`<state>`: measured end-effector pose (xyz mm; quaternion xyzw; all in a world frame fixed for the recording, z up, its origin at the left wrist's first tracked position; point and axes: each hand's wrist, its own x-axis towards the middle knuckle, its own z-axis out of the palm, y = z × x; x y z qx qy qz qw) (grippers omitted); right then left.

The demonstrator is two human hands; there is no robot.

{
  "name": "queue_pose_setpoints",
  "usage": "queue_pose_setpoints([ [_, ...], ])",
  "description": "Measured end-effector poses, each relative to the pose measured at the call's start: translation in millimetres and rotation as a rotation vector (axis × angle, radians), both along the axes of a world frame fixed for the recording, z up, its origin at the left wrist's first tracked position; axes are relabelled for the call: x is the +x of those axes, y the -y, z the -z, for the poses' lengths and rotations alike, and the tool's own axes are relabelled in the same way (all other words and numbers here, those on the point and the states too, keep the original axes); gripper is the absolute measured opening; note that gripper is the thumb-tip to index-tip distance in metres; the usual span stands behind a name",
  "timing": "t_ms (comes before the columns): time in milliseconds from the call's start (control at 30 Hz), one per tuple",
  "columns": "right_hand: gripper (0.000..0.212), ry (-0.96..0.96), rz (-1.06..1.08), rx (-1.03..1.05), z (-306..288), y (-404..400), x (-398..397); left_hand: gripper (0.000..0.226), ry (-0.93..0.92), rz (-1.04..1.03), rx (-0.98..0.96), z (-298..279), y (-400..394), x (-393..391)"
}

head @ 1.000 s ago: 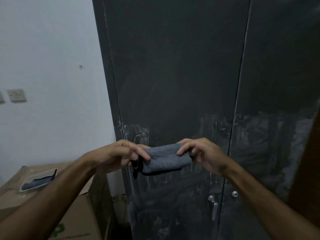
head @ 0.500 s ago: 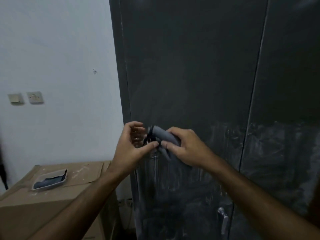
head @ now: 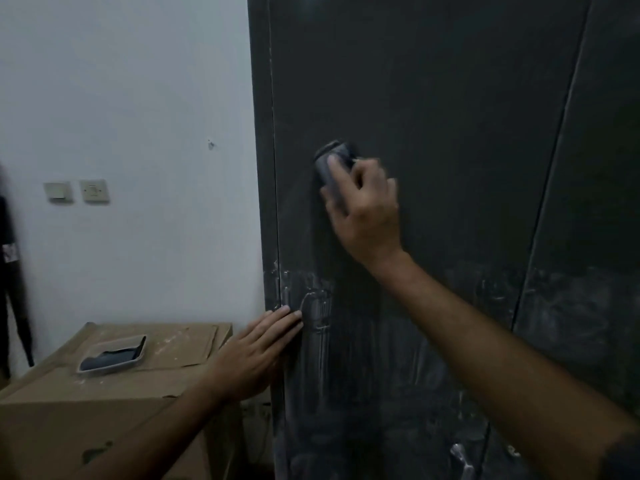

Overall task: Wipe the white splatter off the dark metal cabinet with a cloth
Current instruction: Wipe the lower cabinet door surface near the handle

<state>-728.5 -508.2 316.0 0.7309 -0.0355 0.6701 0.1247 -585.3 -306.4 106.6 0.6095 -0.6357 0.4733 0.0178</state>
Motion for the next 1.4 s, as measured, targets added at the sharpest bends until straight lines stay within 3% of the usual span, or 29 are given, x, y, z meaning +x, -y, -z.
queue_pose_setpoints([
  [133, 0.045, -0.315, -0.047, -0.457, 81, 12, -4, 0.051, 0.129, 0.031, 0.023, -9, -2, 10],
  [200, 0.043, -0.369, -0.015, -0.599, 81, 36, -22, 0.051, 0.161, 0.025, 0.017, -9, -1, 13],
  [267, 0.039, -0.24, 0.016, -0.528, 44, 47, -25, 0.062, 0.161, -0.016, 0.027, -5, -1, 18],
  [367, 0.037, 0.08, 0.064, -0.137, -34, 27, -1, 0.07, 0.145, -0.032, 0.042, -4, -1, 20],
  [433, 0.041, 0.105, 0.008, -0.037, -38, -6, 25, 0.069, 0.138, -0.025, 0.03, -4, 0, 21],
  [500, 0.042, -0.055, -0.052, -0.204, -1, -23, 38, 0.067, 0.151, -0.011, 0.015, -4, 0, 22],
  [600, 0.042, -0.397, -0.04, -0.632, 65, 3, 15, 0.065, 0.145, 0.033, -0.018, -6, 2, 21],
  [667, 0.039, -0.472, 0.002, -0.741, 56, 31, -8, 0.066, 0.129, 0.037, -0.001, -7, 1, 22],
  [733, 0.037, -0.27, 0.037, -0.588, 16, 44, -13, 0.068, 0.126, 0.021, 0.023, -9, 0, 23],
  [800, 0.035, 0.004, 0.064, -0.218, -34, 34, -5, 0.067, 0.124, 0.017, 0.026, -8, -1, 23],
  [867, 0.037, 0.115, 0.033, -0.038, -42, 2, 17, 0.066, 0.129, 0.019, 0.018, -8, -1, 25],
  [933, 0.039, -0.007, -0.022, -0.183, -6, -19, 36, 0.066, 0.144, 0.039, -0.003, -7, 0, 25],
  [1000, 0.042, -0.269, -0.051, -0.494, 46, -19, 33, 0.065, 0.149, 0.062, -0.038, -6, 2, 25],
  [1067, 0.046, -0.483, -0.044, -0.674, 62, -4, 13, 0.065, 0.147, 0.08, -0.044, -3, 1, 25],
  [1133, 0.052, -0.402, -0.027, -0.607, 31, 8, 8, 0.066, 0.144, 0.073, -0.029, -3, 1, 27],
  [1233, 0.053, 0.029, 0.043, -0.16, -55, 3, 20, 0.067, 0.135, 0.061, 0.001, -4, 0, 27],
  [1300, 0.05, 0.132, 0.009, 0.007, -73, -24, 36, 0.067, 0.128, 0.064, -0.002, -5, 0, 28],
  [1400, 0.045, -0.098, -0.1, -0.267, -3, -43, 51, 0.064, 0.13, 0.086, -0.027, -3, 1, 28],
])
